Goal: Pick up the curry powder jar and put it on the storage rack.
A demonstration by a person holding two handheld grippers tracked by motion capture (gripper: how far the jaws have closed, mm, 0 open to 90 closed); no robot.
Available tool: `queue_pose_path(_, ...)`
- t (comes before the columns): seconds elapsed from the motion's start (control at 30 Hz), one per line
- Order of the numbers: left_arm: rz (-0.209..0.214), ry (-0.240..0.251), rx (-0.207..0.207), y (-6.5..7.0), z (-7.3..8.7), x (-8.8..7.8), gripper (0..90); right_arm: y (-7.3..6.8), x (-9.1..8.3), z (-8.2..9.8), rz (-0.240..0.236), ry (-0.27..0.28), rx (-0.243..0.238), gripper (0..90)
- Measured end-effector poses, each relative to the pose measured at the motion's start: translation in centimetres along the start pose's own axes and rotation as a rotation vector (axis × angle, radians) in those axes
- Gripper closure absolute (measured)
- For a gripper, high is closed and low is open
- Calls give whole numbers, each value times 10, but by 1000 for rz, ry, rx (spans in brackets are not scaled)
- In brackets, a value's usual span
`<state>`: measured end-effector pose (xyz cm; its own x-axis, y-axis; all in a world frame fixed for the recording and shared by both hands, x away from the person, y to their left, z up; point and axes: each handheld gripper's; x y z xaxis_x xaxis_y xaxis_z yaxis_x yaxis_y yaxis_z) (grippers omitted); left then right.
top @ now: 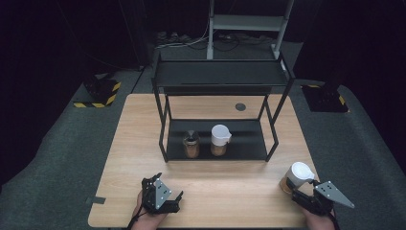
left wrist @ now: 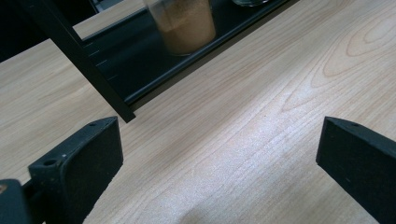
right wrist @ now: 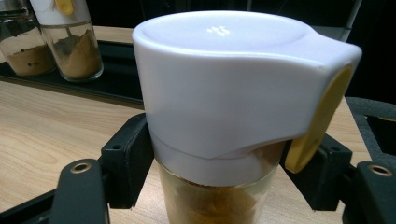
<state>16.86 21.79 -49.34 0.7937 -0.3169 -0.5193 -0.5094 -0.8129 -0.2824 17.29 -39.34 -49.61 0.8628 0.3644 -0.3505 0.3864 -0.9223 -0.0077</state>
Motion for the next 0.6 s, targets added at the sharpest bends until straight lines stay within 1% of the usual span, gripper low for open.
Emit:
queue_pose_path(0.27,0,0,-2,0,0,0,7,0,0,3,6,12,-8,297)
queue_pose_path(0.4,1,-1,-2,0,0,0,7,-1,0,3,10,14,-1,297)
queue_pose_path(0.6,2,0,-2,0,0,0,6,-3,1,2,14,13,-4,298)
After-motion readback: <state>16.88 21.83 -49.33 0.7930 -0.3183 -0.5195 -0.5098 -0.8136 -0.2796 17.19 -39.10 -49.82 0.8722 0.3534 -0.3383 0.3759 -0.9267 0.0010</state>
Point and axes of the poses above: each handheld gripper's, and its own axes: x roughly forward along the jaws, z roughly out of its underside, y roughly to its right, and after that the axes turned 5 degrees about -y, right-handed
